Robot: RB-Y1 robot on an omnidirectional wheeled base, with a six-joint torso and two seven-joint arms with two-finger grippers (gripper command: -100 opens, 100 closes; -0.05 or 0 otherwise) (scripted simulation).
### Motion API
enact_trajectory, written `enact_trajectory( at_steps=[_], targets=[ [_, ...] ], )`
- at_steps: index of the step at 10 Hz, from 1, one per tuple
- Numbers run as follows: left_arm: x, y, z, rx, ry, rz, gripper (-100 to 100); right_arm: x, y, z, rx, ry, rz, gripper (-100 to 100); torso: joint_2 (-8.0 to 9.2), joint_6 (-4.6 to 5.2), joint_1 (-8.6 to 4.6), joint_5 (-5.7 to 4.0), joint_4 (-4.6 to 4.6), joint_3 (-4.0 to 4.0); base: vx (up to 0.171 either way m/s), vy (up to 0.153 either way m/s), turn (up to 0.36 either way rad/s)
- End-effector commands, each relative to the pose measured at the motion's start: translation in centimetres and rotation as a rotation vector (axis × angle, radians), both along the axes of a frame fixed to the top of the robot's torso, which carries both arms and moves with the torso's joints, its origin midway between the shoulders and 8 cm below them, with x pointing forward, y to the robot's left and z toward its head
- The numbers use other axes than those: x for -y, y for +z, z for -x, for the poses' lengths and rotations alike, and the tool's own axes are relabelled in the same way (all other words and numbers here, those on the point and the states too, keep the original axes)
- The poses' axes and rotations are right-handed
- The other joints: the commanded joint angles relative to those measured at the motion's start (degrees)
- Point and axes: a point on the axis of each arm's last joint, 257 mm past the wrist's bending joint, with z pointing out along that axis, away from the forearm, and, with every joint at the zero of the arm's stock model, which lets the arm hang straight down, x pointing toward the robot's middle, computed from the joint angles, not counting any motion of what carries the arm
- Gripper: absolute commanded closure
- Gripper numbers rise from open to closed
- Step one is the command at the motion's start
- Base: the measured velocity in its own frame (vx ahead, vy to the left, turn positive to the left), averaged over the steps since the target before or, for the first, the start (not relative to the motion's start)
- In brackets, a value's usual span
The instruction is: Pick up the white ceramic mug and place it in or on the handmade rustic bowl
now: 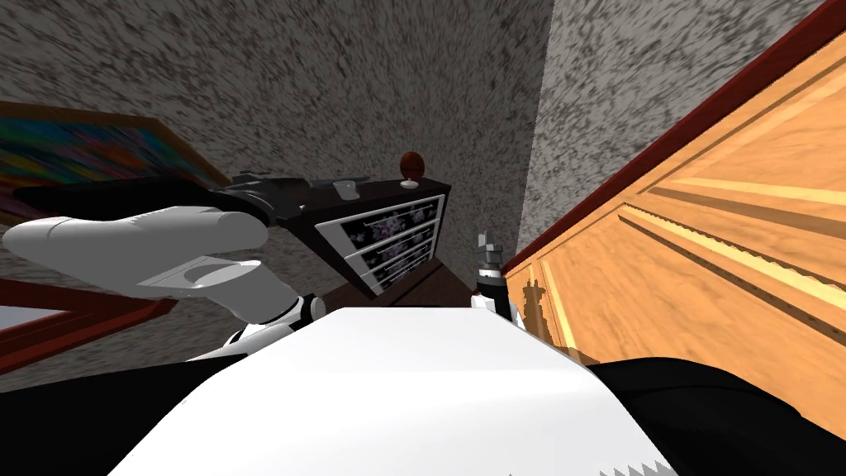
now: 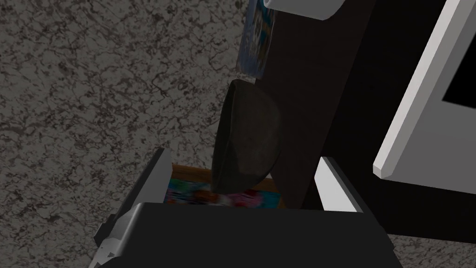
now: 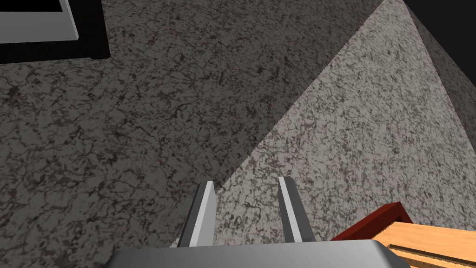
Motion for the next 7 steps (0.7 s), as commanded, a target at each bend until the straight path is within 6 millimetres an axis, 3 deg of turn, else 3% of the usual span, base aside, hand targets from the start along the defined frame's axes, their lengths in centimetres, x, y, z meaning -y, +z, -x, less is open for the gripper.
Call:
enact_trajectory(
  at_steps=[1, 7],
  targets=[
    [-0.18, -0.25, 0.19, -0.016, 0.003, 0.027, -100, 0.0, 0.0, 0.0, 0.0, 0.0, 0.0, 0, 0.0, 0.0, 0.0, 0.0, 0.0, 0.0, 0.058, -0.021, -0.019],
    [-0.55, -0.93, 1.16, -0.065, 0.006, 0.144, -100, 0.0, -0.01, 0.0, 0.0, 0.0, 0.0, 0, -0.29, 0.0, 0.0, 0.0, -0.06, -0.16, 0.133, -0.043, -0.013]
  ],
)
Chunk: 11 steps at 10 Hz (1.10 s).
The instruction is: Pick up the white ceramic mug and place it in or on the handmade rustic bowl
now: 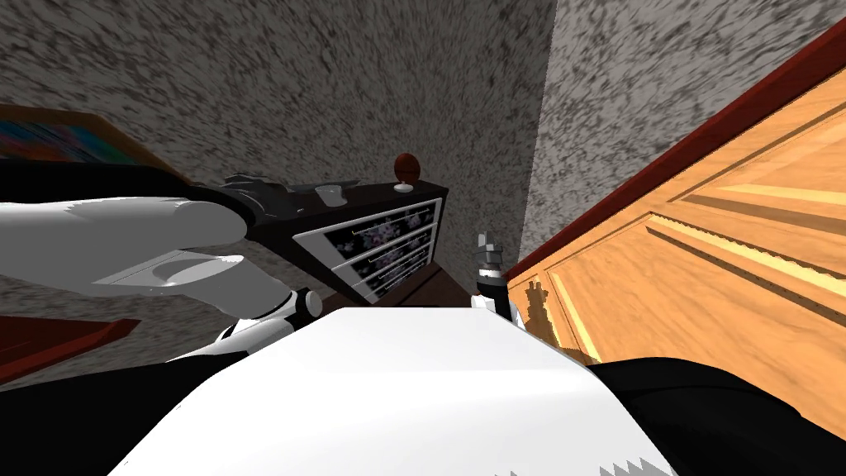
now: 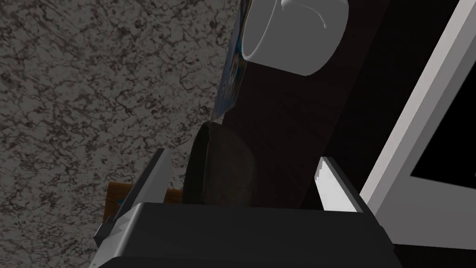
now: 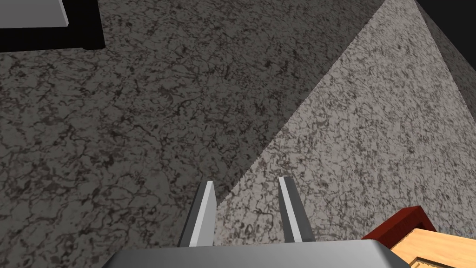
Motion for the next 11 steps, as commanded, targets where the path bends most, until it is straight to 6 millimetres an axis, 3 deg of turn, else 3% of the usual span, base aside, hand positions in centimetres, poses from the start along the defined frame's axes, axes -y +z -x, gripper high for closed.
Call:
enact_trajectory(
  at_steps=[1, 5, 11],
  targets=[
    [0.0, -0.2, 0.4, -0.013, 0.0, 0.032, -100, 0.0, 0.0, 0.0, 0.0, 0.0, 0.0, 0, 0.0, 0.0, 0.0, 0.0, 0.0, 0.0, 0.183, -0.055, -0.014],
    [0.4, -0.2, 1.5, -0.039, -0.001, 0.088, -100, 0.0, 0.0, 0.0, 0.0, 0.0, 0.0, 0, 0.0, 0.0, -0.02, -0.01, -0.01, -0.01, 0.158, -0.041, -0.007],
    [1.3, -0.9, 3.6, -0.093, 0.007, 0.122, -100, 0.0, 0.0, 0.0, 0.0, 0.0, 0.0, 0, 0.31, -0.01, 0.0, 0.01, 0.06, 0.17, 0.086, -0.018, -0.005]
  ],
)
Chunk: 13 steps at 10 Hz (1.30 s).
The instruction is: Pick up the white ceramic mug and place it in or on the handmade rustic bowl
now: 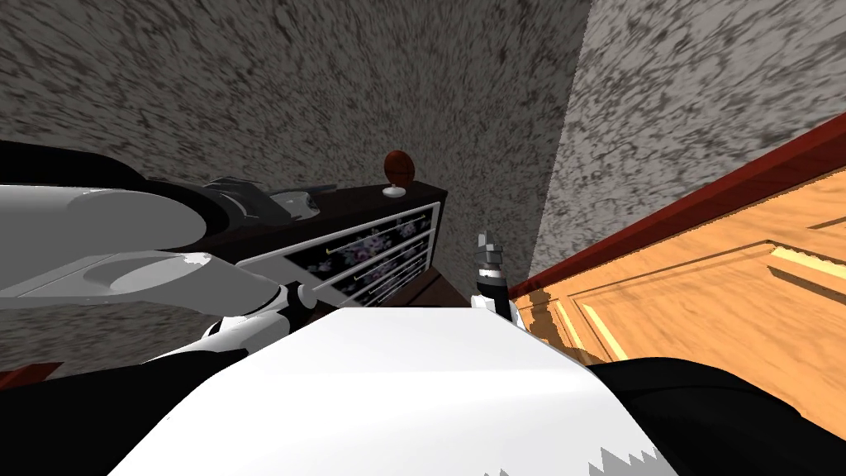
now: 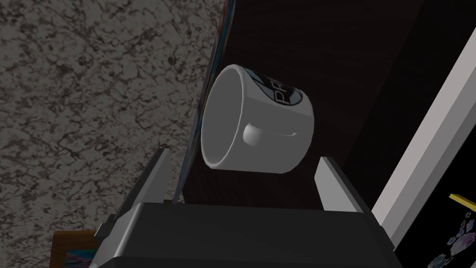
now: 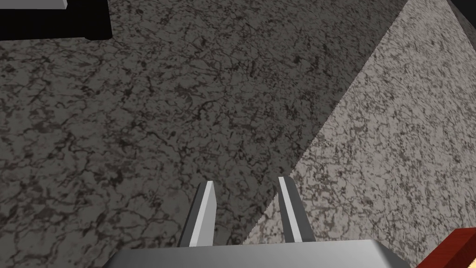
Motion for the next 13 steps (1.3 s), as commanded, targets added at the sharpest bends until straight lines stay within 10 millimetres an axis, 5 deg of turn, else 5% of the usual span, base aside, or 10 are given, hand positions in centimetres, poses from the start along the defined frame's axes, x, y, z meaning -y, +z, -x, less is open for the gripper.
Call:
enact_trajectory(
  at_steps=[1, 5, 6, 7, 9, 10, 13],
  targets=[
    [0.38, -0.21, 0.84, -0.016, 0.003, 0.003, -100, 0.0, 0.0, 0.0, 0.0, 0.0, 0.0, 0, 0.0, 0.0, 0.0, 0.0, 0.0, 0.0, 0.072, 0.003, -0.009],
    [0.67, -0.52, 1.56, -0.037, 0.007, 0.006, -100, 0.0, 0.0, 0.0, 0.0, 0.0, 0.0, 0, 0.11, 0.0, 0.05, 0.01, 0.03, 0.06, 0.043, 0.002, -0.003],
    [0.7, -0.59, 1.62, -0.04, 0.008, 0.008, 0, 0.0, 0.0, 0.0, 0.0, 0.0, 0.0, 0, 0.18, 0.0, 0.06, 0.02, 0.04, 0.1, 0.0, 0.0, 0.0],
    [0.4, -0.79, 1.06, -0.039, 0.006, 0.007, -100, 0.0, 0.0, 0.0, 0.0, 0.0, 0.0, 0, 0.25, -0.01, 0.05, 0.02, 0.06, 0.14, 0.041, 0.009, 0.007],
    [0.38, -0.81, 1.09, -0.04, 0.007, 0.008, -100, 0.0, 0.0, 0.0, 0.0, 0.0, 0.0, 0, 0.11, -0.01, 0.11, 0.03, 0.02, 0.06, 0.041, 0.011, 0.002],
    [0.37, -0.77, 1.05, -0.039, 0.006, 0.007, 100, 0.0, 0.0, 0.0, 0.0, 0.0, 0.0, 0, 0.18, 0.0, 0.09, 0.03, 0.04, 0.1, 0.0, 0.0, 0.0],
    [0.38, -0.86, 1.05, -0.041, 0.006, 0.008, 100, 0.0, 0.0, 0.0, 0.0, 0.0, 0.0, 0, 0.29, -0.01, 0.08, -0.02, 0.09, 0.18, 0.0, 0.0, 0.0]
  ],
)
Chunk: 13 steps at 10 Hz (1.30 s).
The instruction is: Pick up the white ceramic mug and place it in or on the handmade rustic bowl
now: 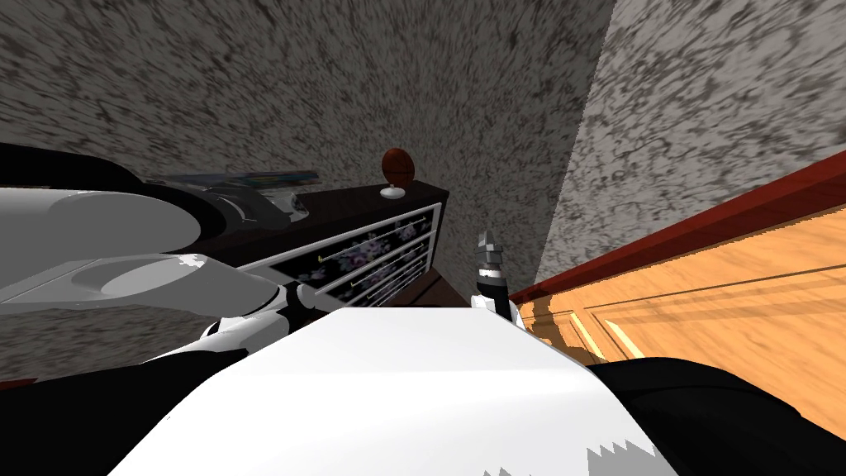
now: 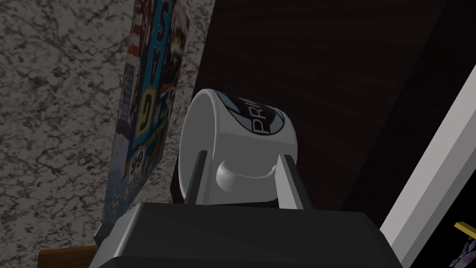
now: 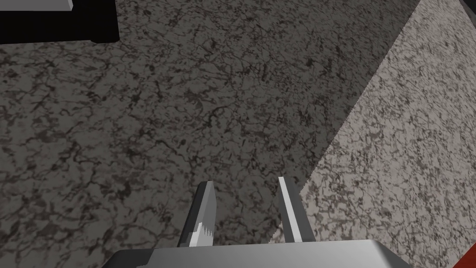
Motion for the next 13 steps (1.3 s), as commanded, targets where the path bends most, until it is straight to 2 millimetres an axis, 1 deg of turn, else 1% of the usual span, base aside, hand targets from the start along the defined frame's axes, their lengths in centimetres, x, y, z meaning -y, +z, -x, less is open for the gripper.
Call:
enact_trajectory(
  at_steps=[1, 2, 3, 4, 5, 6, 8, 9, 13],
  targets=[
    [0.0, 0.0, 0.0, 0.0, 0.0, 0.0, 100, 0.0, 0.0, 0.0, 0.0, 0.0, 0.0, 0, 0.0, 0.0, 0.0, 0.0, 0.0, 0.0, 0.0, 0.0, 0.0],
    [0.0, 0.0, 0.0, 0.0, 0.0, 0.0, 0, 0.0, 0.0, 0.0, 0.0, 0.0, 0.0, 0, 0.01, 0.0, -0.01, -0.01, 0.01, 0.01, 0.0, 0.0, 0.0],
    [0.3, 0.3, 0.6, 0.002, 0.002, -0.001, 100, 0.0, 0.0, 0.0, 0.0, 0.0, 0.0, 0, 0.02, 0.0, -0.01, -0.01, 0.01, 0.01, -0.049, -0.008, -0.009],
    [0.2, 0.3, 0.4, 0.004, 0.0, -0.002, 100, 0.0, 0.0, 0.0, 0.0, 0.0, 0.0, 0, 0.19, -0.02, -0.06, -0.03, 0.05, 0.11, -0.03, -0.005, -0.001],
    [0.2, 0.3, 0.4, 0.002, 0.001, -0.001, 0, 0.0, 0.0, 0.0, 0.0, 0.0, 0.0, 0, 0.18, -0.01, -0.05, -0.02, 0.06, 0.12, 0.0, 0.0, 0.0],
    [-0.1, 0.8, -0.4, 0.025, -0.01, -0.005, 100, 0.0, 0.0, 0.0, 0.0, 0.0, 0.0, 0, 0.11, -0.01, -0.04, -0.02, 0.04, 0.08, -0.065, -0.041, 0.005],
    [-0.6, 1.5, -1.5, 0.047, -0.025, -0.009, 100, 0.0, 0.0, 0.0, 0.0, 0.0, 0.0, 0, 0.46, 0.0, -0.38, -0.09, 0.12, 0.28, -0.132, -0.107, -0.003],
    [-0.6, 1.7, -1.5, 0.054, -0.026, -0.012, 100, 0.0, 0.0, 0.0, 0.0, 0.0, 0.0, 0, 0.57, 0.0, -0.51, -0.16, 0.18, 0.36, -0.084, -0.064, -0.001],
    [-1.5, 2.9, -3.4, 0.079, -0.059, -0.03, 100, 0.0, 0.0, 0.0, 0.0, 0.0, 0.0, 0, 0.52, -0.02, -0.27, -0.14, 0.19, 0.34, -0.094, -0.04, -0.021]
  ],
)
